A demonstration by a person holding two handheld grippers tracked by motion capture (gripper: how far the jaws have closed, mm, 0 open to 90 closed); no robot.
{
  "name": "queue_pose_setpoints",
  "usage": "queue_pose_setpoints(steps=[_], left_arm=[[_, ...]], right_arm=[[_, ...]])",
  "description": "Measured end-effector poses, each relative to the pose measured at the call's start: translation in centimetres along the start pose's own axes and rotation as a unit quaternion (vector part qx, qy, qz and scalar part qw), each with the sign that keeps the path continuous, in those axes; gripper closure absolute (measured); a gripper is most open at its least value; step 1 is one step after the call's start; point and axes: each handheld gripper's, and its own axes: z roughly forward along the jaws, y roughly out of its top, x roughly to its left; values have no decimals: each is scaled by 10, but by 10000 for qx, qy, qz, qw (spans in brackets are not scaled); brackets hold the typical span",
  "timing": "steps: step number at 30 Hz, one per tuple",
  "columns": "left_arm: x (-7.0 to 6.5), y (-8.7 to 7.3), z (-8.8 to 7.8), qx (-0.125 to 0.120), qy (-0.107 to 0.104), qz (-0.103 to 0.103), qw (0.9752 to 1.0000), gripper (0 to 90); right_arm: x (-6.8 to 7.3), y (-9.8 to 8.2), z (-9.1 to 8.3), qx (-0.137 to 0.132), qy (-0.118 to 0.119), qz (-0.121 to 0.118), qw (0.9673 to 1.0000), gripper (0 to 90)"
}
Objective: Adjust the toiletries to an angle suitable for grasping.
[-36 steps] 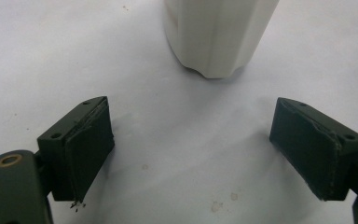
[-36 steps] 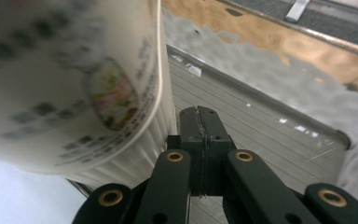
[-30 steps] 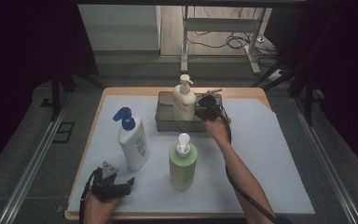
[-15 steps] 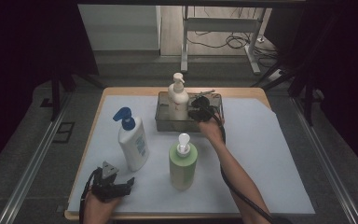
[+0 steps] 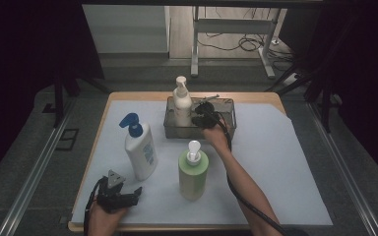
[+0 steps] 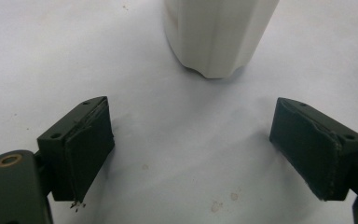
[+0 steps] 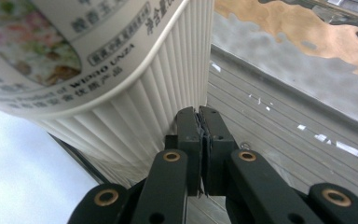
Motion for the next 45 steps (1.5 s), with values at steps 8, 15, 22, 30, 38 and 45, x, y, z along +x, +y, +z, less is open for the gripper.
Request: queue_pose_setpoints(steps=[8,15,22,30,38,45], left_arm=[[0,0,0,1,-3,-1,10000,129],[0,0,0,2,-3,-1,10000,129],[0,0,0,2,-3,1,10000,130],[0,0,0,2,-3,0,10000,129],[0,0,0,3,-5,-1,10000,129],[0,0,0,9,-8,-5,10000,129]], right_arm=[[6,3,4,-8,94,-46,9999,878],[14,5,9,-2,162,-109,9998,878],[20,7,13,-18,288,-139,9995,876],[23,13,16,-67,182,-183,9996,896],[19,20,21,-50,39,-49,10000,897],[22,19,25,-27,126,-21,9999,900]])
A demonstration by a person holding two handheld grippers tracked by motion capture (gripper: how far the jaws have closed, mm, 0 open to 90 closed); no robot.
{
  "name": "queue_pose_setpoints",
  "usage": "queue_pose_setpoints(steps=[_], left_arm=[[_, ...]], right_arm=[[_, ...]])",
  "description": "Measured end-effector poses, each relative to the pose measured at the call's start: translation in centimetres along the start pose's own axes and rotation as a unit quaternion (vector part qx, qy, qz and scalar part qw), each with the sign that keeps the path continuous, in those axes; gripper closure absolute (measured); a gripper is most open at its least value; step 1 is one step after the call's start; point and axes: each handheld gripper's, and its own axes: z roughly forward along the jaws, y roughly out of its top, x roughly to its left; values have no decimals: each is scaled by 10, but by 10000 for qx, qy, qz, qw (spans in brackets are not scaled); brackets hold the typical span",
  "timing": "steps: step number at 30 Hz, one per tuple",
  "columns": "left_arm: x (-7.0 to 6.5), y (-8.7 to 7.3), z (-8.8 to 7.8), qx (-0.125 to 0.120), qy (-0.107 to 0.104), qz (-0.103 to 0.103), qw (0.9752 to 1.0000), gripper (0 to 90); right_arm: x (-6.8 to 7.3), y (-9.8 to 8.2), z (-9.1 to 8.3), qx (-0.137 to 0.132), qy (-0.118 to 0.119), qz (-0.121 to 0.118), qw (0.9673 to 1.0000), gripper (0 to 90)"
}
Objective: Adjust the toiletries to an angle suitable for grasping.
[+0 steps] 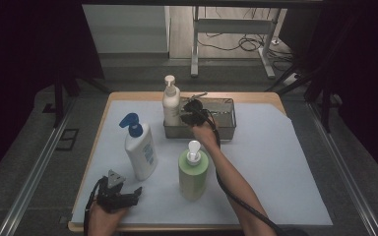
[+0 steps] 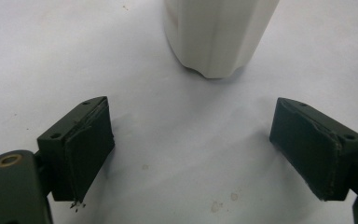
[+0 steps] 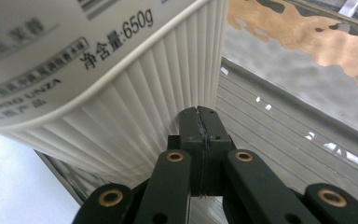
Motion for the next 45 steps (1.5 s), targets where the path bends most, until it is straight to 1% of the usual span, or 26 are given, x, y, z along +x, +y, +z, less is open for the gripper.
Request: queue_pose_setpoints(steps=[4,6,9,15,16,17,18,21,23,24,28,29,35,39,40,42,45], left_arm=[[0,0,0,2,0,-1,10000,128],[0,0,0,1,1,2,10000,129],[0,0,0,1,1,2,10000,129],[0,0,0,0,1,1,10000,129],[0,0,0,1,1,3,10000,129],[0,0,0,1,1,2,10000,129],[0,0,0,0,0,1,10000,129],[0,0,0,0,2,3,10000,129],[0,0,0,-1,3,3,10000,129],[0,0,0,-1,4,4,10000,129],[0,0,0,-3,4,3,10000,129],[0,0,0,-3,4,5,10000,129],[0,0,0,-2,8,8,10000,129],[0,0,0,-5,5,6,10000,129],[0,0,0,-6,6,6,10000,129],[0,0,0,-4,9,10,10000,129],[0,0,0,1,6,9,10000,129]], right_arm=[[0,1,-3,-18,52,64,10000,900],[1,2,-3,-20,36,12,10000,900],[0,1,-3,-44,62,67,9999,900],[0,0,-4,-59,70,52,9999,898],[0,0,-4,-58,67,48,9999,894],[0,0,-5,-50,36,41,10000,865],[0,0,-6,-48,5,-5,10000,860],[-1,0,-9,-42,54,-23,10000,834],[-1,-1,-11,-47,76,-75,9999,816],[-1,-1,-12,-59,56,-97,9999,807],[0,-2,-19,-99,16,-185,9998,732],[0,-3,-21,-122,28,-161,9998,713],[-3,-8,-32,-254,66,-206,9994,588],[-6,-10,-42,-278,131,-203,9993,496],[-7,-11,-44,-274,145,-235,9992,471],[-8,-12,-49,-287,163,-280,9991,440],[-9,-13,-56,-312,229,-276,9989,393]])
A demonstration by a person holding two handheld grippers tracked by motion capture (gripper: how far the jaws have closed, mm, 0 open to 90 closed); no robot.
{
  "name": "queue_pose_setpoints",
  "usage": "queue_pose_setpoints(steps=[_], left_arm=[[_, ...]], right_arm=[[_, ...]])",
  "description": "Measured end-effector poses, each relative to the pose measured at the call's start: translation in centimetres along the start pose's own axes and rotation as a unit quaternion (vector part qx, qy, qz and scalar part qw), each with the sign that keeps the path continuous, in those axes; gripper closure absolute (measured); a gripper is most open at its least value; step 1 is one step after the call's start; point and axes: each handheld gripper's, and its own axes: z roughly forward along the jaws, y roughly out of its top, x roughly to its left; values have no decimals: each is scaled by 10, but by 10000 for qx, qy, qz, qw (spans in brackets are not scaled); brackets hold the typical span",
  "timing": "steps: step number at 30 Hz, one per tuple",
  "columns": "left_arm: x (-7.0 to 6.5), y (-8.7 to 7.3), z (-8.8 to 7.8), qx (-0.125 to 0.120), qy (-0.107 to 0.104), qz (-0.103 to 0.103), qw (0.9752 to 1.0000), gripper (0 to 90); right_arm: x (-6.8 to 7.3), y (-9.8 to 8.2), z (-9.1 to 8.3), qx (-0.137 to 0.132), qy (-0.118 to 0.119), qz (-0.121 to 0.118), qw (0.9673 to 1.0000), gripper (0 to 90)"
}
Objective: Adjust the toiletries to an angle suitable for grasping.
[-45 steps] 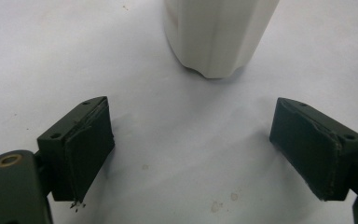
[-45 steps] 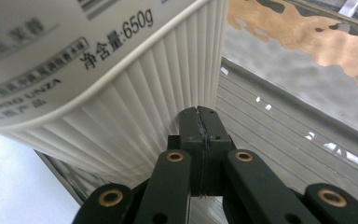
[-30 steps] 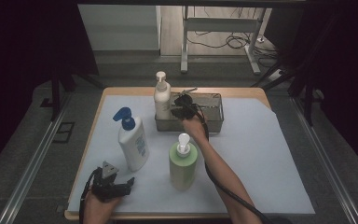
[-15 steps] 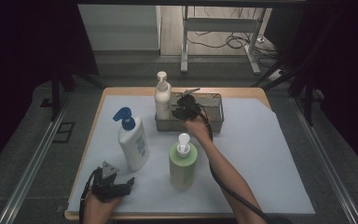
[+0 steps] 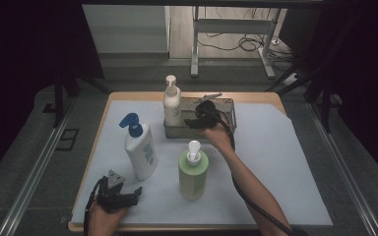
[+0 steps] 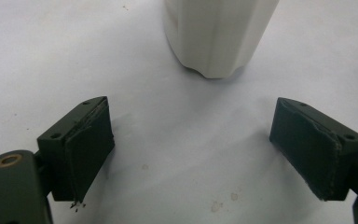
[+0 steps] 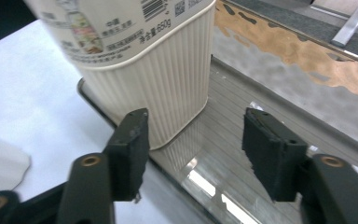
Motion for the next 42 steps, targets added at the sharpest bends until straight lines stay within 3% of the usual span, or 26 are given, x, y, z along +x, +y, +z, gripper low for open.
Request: queue_pose_setpoints(steps=[17,42], left_arm=[[0,0,0,-10,6,-1,10000,129],[0,0,0,-11,7,-3,10000,129]], right_arm=[[-2,-16,-36,-35,156,-371,9992,291],[-10,-59,-85,-29,327,-503,9982,199]])
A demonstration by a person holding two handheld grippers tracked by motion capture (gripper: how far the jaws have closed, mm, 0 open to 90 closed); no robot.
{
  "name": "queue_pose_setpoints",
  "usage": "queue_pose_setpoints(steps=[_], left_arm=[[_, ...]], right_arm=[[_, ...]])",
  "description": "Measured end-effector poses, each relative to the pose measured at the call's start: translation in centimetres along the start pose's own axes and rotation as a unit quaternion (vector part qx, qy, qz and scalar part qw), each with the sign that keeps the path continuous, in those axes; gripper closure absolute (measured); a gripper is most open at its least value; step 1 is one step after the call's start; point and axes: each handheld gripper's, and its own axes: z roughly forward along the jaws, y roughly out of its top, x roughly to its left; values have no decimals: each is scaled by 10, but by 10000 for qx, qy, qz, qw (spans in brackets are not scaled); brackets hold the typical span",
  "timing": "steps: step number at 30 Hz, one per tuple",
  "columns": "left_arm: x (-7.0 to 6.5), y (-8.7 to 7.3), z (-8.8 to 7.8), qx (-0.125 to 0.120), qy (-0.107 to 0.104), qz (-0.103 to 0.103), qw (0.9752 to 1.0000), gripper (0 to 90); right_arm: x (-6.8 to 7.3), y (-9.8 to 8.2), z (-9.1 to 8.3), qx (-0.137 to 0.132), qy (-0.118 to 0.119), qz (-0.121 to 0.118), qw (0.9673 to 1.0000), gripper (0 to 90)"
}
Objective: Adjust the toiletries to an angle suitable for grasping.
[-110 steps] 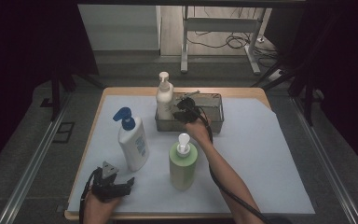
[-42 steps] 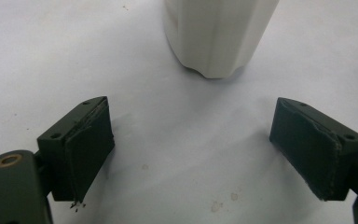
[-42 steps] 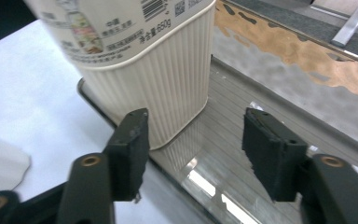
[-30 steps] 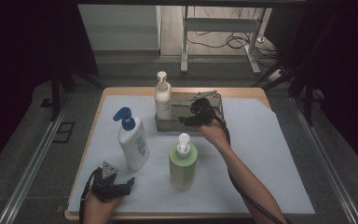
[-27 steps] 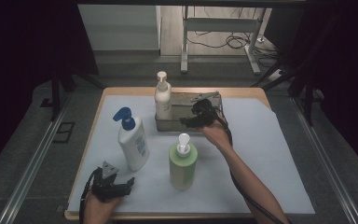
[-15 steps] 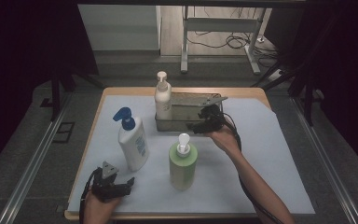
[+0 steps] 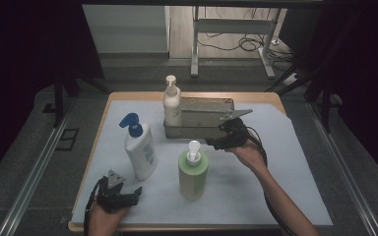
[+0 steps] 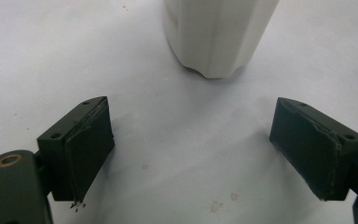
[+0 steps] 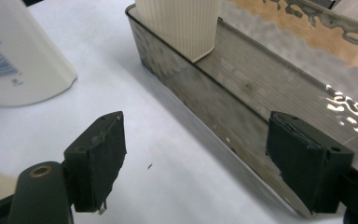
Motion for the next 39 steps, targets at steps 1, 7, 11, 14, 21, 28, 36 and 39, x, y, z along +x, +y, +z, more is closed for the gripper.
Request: queue_pose_setpoints(steps=[1,7,11,14,21,28,36,39], left_arm=[[0,0,0,1,-1,-1,10000,129],[0,0,0,-1,-1,0,10000,129],[0,0,0,-1,-4,0,10000,129],[0,0,0,0,-3,3,10000,129],[0,0,0,-3,-3,0,10000,129],[0,0,0,-6,-2,-1,10000,129],[0,0,0,-14,4,-8,10000,129],[0,-1,0,-14,7,-16,10000,130]], right_arm=[[1,-2,-2,12,-4,-16,10000,197],[5,-15,-11,51,-5,-127,9999,180],[8,-24,-18,37,18,-180,9998,175],[11,-30,-23,2,51,-172,9998,174],[20,-42,-34,-66,177,-185,9997,166],[32,-57,-39,-34,360,-219,9991,147],[49,-66,-47,-122,625,-331,9974,139],[58,-66,-49,-112,755,-381,9964,124]])
